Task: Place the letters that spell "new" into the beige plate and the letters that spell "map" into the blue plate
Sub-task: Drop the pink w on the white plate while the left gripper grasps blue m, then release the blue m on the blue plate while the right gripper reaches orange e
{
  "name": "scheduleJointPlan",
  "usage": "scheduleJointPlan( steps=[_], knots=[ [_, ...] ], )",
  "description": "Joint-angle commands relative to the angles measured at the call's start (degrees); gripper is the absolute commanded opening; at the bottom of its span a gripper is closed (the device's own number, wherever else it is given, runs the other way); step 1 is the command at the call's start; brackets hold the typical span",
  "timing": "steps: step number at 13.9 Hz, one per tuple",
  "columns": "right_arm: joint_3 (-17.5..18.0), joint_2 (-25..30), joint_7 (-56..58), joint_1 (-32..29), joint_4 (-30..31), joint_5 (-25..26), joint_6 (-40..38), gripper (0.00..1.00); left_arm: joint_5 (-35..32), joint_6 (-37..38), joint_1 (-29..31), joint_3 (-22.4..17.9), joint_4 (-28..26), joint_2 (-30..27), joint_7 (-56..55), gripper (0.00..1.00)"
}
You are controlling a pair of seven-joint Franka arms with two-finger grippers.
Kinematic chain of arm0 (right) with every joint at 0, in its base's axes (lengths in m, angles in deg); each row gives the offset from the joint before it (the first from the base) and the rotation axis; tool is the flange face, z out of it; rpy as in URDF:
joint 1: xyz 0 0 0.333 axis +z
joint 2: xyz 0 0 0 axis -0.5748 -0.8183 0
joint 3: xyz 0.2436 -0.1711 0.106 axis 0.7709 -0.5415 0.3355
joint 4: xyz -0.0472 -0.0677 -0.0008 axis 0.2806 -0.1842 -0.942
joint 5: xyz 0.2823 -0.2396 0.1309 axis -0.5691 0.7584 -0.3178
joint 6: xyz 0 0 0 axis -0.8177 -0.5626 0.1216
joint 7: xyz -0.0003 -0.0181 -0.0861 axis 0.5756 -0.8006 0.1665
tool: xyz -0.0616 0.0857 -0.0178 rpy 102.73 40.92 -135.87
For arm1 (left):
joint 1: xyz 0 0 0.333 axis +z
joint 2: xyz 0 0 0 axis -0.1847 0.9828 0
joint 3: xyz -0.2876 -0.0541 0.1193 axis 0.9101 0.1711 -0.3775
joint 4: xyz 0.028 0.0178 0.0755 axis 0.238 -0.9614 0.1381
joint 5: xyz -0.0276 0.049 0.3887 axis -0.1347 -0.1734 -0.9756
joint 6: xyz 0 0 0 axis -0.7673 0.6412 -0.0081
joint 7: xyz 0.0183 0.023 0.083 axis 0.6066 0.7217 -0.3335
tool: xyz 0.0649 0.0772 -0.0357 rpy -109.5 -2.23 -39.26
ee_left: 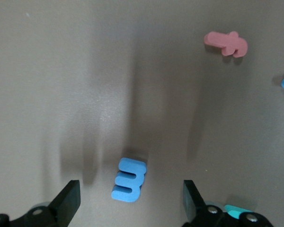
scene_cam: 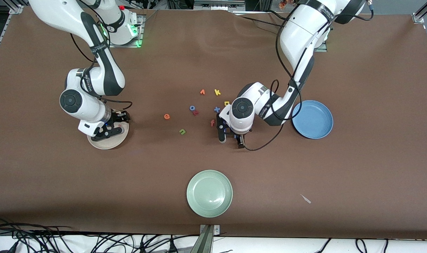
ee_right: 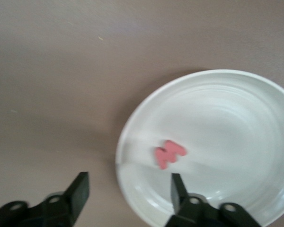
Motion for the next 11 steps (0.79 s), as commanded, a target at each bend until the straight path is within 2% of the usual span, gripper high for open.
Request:
scheduleJointPlan(
  steps=[1, 4, 6, 9, 11],
  knots=[
    [4.6, 1.0, -11.0, 0.7, -0.6, -0.5, -0.8, 1.0, -1.5, -1.8, -0.4, -0.4, 0.5, 0.6, 0.9, 0.87],
    [8.3, 0.9, -21.8, 1.3, -0.3, -0.4, 1.8, 1.0, -1.6, -2.9, -0.4, -0.4, 0.5, 0.7, 1.6, 0.48],
    [9.4, 0.8, -28.9, 3.3, 0.5, -0.3, 4.6, 1.0, -1.4, -2.8, -0.2, -0.4, 0.5, 0.3, 2.3, 0.26],
    [9.3, -0.2, -36.3, 8.7, 3.9, 0.0, 12.0, 1.0, -1.4, -2.1, 0.2, -0.4, 0.7, -0.3, 2.2, 0.11],
    [9.4, -1.5, -36.5, 9.3, 6.8, 0.1, 17.7, 1.0, -1.3, 2.5, 1.2, -0.5, 0.7, -3.0, 2.2, 0.1]
  ],
)
